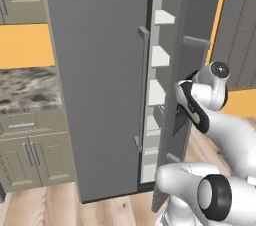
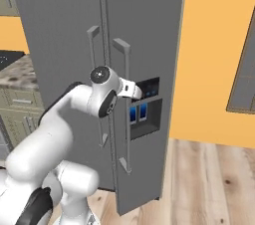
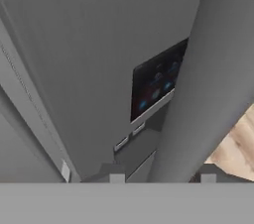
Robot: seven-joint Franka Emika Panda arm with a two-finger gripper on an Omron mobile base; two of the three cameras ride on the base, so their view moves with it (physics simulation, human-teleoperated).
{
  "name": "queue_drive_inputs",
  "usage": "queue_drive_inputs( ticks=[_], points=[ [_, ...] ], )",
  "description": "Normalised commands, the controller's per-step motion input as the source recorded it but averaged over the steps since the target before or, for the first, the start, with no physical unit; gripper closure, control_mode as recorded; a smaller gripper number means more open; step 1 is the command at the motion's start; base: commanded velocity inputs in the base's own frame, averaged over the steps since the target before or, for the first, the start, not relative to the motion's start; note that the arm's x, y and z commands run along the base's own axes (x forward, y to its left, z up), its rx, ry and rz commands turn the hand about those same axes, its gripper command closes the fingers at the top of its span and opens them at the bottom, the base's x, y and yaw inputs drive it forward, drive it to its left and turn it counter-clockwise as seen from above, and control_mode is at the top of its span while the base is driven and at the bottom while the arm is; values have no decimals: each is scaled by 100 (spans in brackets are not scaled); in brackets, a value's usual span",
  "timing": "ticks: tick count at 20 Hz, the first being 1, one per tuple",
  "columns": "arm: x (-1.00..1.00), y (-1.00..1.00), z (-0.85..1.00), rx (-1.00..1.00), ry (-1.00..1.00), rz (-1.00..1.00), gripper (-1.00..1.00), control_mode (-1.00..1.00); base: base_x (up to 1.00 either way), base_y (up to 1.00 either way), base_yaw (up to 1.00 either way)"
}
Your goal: Gather the garlic and mushroom from the fridge and place them on a tray on the dining counter. Then gather the chicken drumstick and fish from the fridge and place them on the other tray.
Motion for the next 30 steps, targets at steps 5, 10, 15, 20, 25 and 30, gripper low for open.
queue_drive_inputs(
  ticks=[5,10,15,20,25,30],
  points=[
    [-62,-13,6,-2,-2,0,-100,-100,0,0,0],
    [-59,71,28,-11,-8,0,-100,-100,0,0,0],
    [-36,100,40,-18,0,0,-100,-100,0,0,0],
    [46,85,14,-12,11,0,-100,-100,0,0,0],
    [100,39,0,-5,16,1,-100,-100,0,0,0],
    [93,24,-4,-8,16,1,-100,-100,0,0,0]
  ],
)
